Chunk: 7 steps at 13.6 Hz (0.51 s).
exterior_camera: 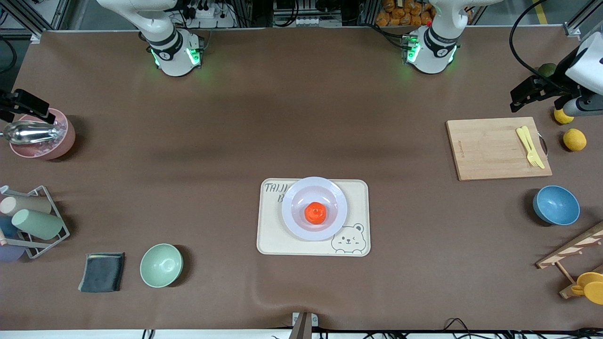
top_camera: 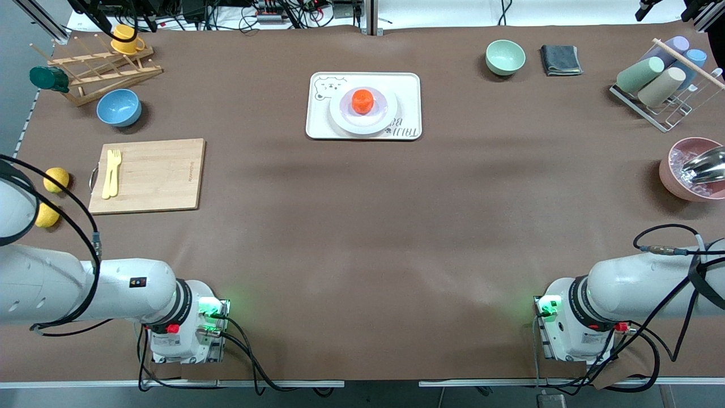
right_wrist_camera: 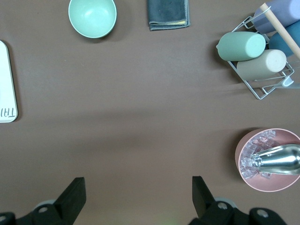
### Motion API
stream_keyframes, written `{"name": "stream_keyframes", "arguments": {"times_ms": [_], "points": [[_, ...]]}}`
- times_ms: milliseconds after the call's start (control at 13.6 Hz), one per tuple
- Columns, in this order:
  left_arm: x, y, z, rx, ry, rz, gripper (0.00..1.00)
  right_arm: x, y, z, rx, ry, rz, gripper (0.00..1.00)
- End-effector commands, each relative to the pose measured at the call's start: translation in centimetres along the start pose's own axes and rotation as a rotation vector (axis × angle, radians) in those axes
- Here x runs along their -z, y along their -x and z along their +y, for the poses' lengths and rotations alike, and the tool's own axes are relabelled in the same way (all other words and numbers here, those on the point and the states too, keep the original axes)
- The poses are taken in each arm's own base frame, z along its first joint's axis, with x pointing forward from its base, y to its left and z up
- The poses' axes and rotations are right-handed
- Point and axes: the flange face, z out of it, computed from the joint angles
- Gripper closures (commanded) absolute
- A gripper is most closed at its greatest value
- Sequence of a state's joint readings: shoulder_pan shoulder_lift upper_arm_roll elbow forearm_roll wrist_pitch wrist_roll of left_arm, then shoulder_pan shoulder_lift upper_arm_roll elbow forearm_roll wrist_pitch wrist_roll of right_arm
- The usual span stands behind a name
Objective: Place orange and plate with both arms
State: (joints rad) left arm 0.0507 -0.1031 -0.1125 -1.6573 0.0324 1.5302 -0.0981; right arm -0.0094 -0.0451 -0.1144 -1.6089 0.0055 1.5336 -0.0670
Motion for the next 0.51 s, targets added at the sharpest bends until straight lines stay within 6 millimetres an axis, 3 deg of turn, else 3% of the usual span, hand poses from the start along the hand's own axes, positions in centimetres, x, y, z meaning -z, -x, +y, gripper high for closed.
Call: {"name": "stream_keyframes", "arguments": {"times_ms": [0,294,440], "points": [[0.7,0.0,-0.4,0.003,0.022,0.008,0.0,0.6,0.6,0.0,-0.016,0.018,0.015,0.0],[1.6,-0.7,0.0,-0.004,0.026,0.026,0.0,1.3,0.4,-0.1,-0.042,0.023,0.042,0.0],[1.5,-0.7,0.1,-0.004,0.026,0.025,0.0,1.2,0.7,-1.5,-0.061,0.022,0.022,0.0]]}}
